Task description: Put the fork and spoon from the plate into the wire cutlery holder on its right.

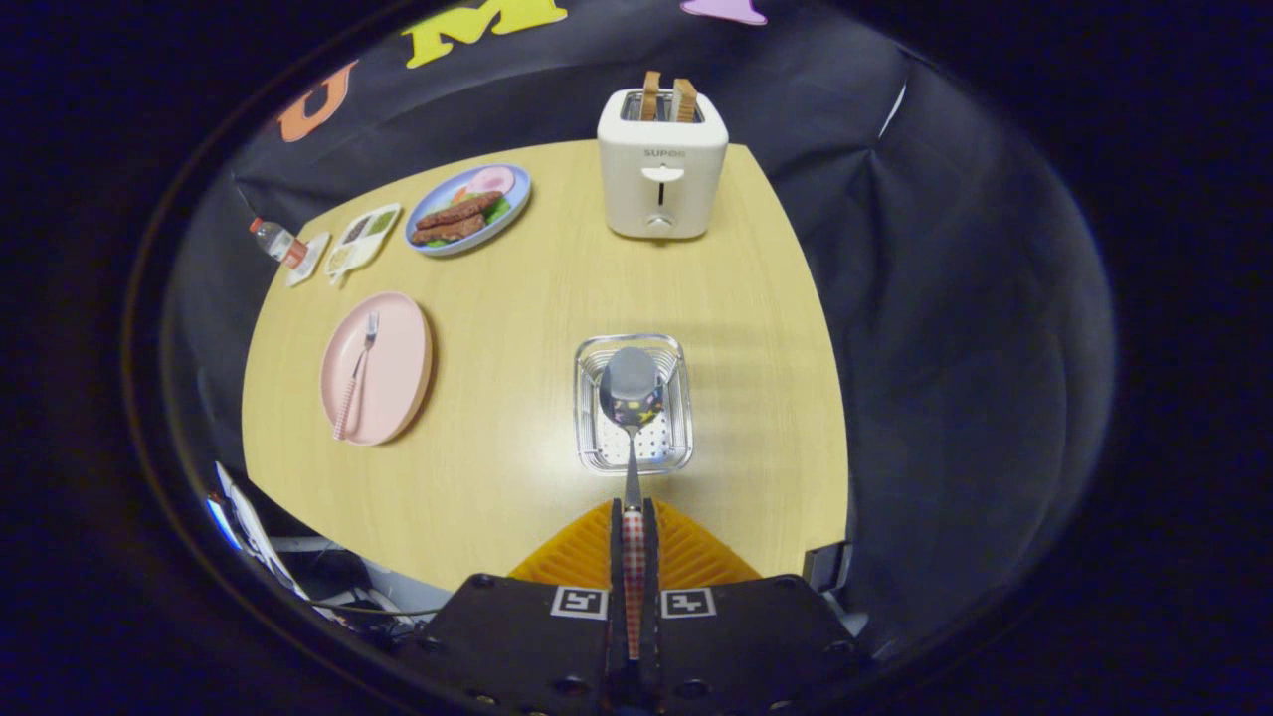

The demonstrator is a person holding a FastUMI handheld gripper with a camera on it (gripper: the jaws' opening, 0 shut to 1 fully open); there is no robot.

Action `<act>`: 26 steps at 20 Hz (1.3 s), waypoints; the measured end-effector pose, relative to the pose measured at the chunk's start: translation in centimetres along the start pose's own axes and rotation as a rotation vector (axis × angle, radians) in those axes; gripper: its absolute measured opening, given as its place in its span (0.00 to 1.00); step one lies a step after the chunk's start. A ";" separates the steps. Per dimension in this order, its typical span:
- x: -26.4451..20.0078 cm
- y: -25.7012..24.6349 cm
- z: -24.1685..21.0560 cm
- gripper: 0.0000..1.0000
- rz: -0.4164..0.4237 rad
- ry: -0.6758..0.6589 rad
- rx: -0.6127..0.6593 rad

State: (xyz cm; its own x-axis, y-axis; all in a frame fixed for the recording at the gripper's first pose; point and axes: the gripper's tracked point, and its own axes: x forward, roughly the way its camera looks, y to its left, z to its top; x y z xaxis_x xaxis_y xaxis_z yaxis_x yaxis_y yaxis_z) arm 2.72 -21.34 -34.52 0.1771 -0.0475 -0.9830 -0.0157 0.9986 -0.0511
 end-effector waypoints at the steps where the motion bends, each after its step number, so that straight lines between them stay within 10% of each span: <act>1: -0.1 0.0 0.1 0.05 -0.004 0.032 -0.007; 9: 0.5 0.4 0.4 0.06 -0.002 0.302 -0.071; 26: 2.6 0.9 2.8 0.11 -0.081 0.407 -0.102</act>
State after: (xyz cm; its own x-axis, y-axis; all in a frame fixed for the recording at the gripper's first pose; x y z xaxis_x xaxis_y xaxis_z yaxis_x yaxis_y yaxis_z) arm 5.88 -20.53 -36.68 -0.2211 -0.1524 -0.9633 -0.1190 0.9845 -0.1285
